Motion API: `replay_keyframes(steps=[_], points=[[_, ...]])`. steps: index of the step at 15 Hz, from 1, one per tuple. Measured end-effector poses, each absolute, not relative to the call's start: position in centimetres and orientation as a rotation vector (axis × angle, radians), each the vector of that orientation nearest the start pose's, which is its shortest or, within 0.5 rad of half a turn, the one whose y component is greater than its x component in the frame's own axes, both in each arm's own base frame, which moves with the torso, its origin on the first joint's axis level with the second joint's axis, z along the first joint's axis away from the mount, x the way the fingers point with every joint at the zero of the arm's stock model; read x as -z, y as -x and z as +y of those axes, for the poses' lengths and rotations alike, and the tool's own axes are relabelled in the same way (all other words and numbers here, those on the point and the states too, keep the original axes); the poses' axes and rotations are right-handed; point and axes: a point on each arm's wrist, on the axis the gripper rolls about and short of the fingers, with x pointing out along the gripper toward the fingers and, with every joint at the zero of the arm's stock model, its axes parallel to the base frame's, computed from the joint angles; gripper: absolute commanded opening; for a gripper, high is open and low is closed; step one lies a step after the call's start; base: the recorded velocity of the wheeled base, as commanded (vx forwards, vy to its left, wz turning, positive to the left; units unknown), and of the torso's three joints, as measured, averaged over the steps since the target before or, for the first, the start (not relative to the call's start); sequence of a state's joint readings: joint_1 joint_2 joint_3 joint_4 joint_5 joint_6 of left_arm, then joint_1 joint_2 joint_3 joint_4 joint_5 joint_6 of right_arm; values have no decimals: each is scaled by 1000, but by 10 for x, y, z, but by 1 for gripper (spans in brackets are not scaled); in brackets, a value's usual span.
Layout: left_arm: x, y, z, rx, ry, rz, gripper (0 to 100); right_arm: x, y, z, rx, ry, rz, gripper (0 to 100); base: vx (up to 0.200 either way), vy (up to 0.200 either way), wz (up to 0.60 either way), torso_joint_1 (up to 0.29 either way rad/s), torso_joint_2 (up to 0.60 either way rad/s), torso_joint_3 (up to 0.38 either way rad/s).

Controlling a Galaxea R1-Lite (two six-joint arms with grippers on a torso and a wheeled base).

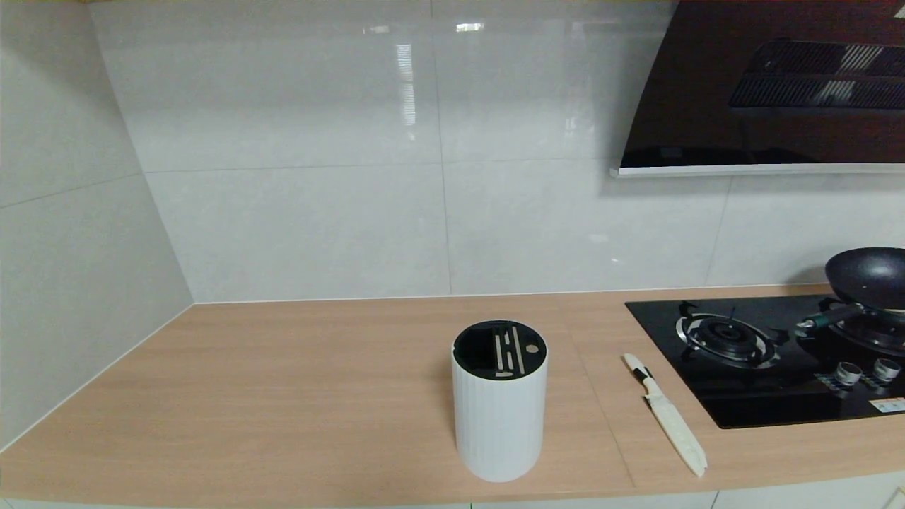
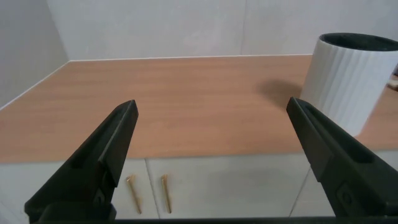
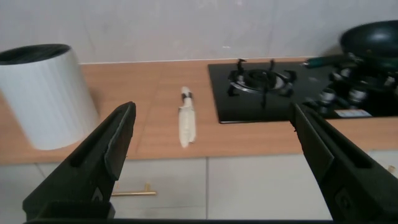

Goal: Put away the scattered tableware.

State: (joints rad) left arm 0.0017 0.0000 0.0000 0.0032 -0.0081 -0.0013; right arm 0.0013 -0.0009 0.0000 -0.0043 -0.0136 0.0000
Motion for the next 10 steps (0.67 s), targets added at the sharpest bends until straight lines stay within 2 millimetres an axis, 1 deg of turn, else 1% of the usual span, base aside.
replay_keyframes(steps=[10], points=[[-75, 23, 0, 8, 1, 3, 100, -76, 23, 0, 9, 17, -5, 100, 0, 0, 0, 0, 0, 0]])
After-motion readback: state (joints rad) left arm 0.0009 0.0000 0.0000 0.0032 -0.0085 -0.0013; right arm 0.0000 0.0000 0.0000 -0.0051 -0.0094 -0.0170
